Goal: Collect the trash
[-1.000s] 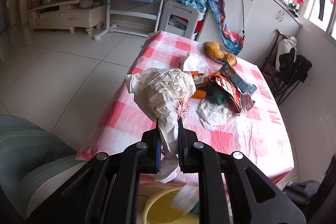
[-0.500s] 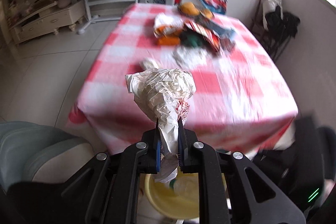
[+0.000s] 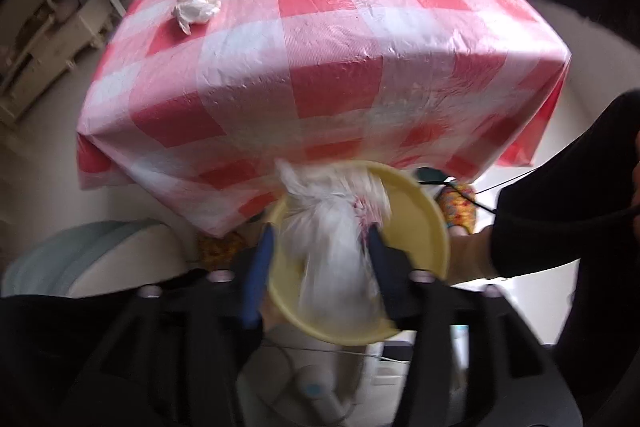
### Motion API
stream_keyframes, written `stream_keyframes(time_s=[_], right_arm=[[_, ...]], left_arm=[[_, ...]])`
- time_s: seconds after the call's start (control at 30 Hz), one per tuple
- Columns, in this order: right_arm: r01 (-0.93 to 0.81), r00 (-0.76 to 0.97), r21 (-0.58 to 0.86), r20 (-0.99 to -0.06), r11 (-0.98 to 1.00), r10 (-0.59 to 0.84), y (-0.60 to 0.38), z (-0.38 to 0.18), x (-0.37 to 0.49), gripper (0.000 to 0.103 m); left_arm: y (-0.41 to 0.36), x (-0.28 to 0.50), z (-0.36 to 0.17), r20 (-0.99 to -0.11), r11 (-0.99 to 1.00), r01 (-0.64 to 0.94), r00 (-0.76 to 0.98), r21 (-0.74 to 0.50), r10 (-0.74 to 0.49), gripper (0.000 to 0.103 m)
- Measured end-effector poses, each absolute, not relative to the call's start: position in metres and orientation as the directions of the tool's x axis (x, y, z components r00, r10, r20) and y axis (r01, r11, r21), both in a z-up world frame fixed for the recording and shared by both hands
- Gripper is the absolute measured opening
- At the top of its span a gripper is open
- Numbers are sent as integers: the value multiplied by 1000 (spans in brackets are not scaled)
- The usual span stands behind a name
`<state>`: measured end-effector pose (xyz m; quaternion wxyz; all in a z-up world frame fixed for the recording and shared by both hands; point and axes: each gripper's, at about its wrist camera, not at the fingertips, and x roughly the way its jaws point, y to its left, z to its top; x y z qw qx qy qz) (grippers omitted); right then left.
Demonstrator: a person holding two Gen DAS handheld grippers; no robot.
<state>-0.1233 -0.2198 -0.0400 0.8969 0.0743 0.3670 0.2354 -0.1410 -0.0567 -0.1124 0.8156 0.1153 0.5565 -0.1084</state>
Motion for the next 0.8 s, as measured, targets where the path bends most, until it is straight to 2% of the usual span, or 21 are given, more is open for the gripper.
stream_keyframes(time_s=[0.17, 0.23, 0.3, 0.5, 0.63, 0.8], right_arm=[[-383, 692, 220, -574, 897, 437, -218, -21, -139, 86], [-395, 719, 168, -556, 903, 418, -213, -15, -142, 87], [-404, 751, 99, -531, 909, 391, -208, -11, -147, 88], [-402, 809, -25, -478, 915, 342, -198, -5, -156, 90], [-393, 832, -62, -448, 918, 326, -196, -1, -160, 93], [-388, 829, -106, -473, 916, 296, -189, -6, -157, 93]], left_arm=[[-42, -135, -97, -895, 971, 232, 443, 61, -50, 62], [-34, -132, -85, -864, 981, 189, 500, 43, -58, 70], [-24, -131, -71, -824, 992, 128, 564, 24, -52, 81], [-3, -129, -55, -771, 998, 42, 634, -46, -62, 82], [-7, -132, -50, -738, 999, 40, 673, -33, -51, 82], [-14, -134, -49, -727, 999, 47, 686, 2, -31, 85]])
